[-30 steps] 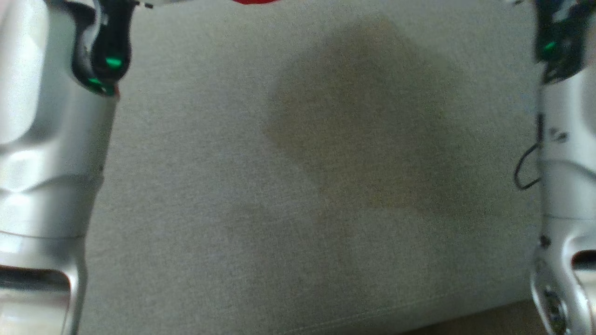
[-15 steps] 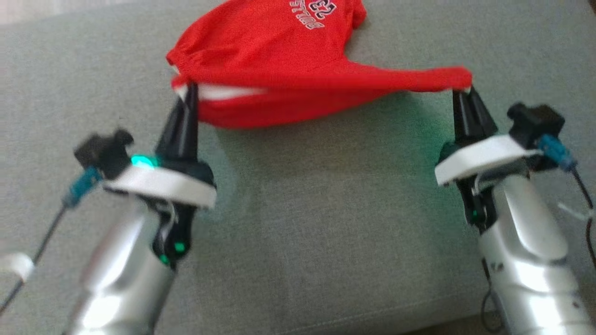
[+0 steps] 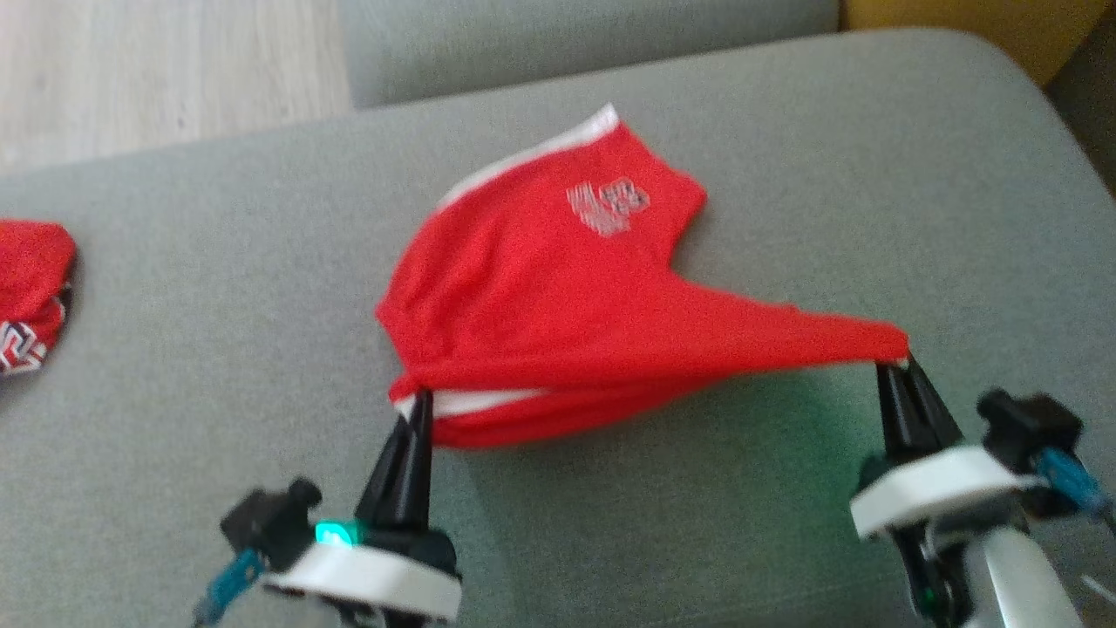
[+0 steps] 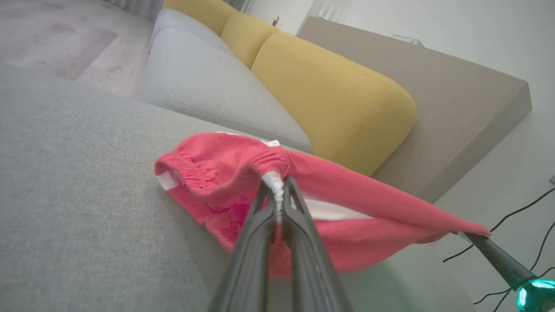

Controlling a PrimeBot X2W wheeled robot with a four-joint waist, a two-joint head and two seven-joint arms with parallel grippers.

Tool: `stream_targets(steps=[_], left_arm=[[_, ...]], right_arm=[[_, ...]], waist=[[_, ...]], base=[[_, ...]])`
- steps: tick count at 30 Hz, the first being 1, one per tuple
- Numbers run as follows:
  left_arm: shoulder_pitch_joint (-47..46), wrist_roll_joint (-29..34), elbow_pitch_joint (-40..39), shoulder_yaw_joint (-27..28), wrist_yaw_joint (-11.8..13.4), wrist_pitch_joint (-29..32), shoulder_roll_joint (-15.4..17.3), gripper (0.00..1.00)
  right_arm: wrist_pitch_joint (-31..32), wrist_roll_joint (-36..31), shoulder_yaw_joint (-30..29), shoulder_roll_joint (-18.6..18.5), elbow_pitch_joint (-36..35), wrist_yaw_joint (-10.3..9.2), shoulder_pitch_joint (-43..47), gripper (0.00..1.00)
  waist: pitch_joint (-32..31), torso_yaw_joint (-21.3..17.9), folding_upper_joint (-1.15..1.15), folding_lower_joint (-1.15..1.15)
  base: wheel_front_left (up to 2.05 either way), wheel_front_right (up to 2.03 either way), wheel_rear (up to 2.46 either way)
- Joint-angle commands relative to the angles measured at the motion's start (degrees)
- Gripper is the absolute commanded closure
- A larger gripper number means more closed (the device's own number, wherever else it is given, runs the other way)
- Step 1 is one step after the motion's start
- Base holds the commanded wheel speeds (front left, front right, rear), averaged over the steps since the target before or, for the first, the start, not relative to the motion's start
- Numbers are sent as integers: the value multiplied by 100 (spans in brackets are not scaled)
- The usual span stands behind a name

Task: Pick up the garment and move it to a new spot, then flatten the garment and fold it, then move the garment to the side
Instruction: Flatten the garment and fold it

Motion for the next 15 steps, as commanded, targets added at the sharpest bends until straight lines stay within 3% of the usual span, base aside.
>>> stream_targets(steps=[1,9,15], left_arm=[[-18,-4,-306,184,74,-57,47,100],[911,-134,-1143,9,445,82,27,100],[817,-334,-1009,-102,435,272,-173,100]], right_arm=[[81,-54,30,5,-403,22,50,100],[1012,-256,-337,31,-2132,22,1171,100],[1431,-395,-359,37,-2235,22,976,100]], waist=[[-284,-13,0,2],[-483,212,0,2],[-203,553,0,2]], base=[[0,0,0],[0,0,0],[0,0,0]])
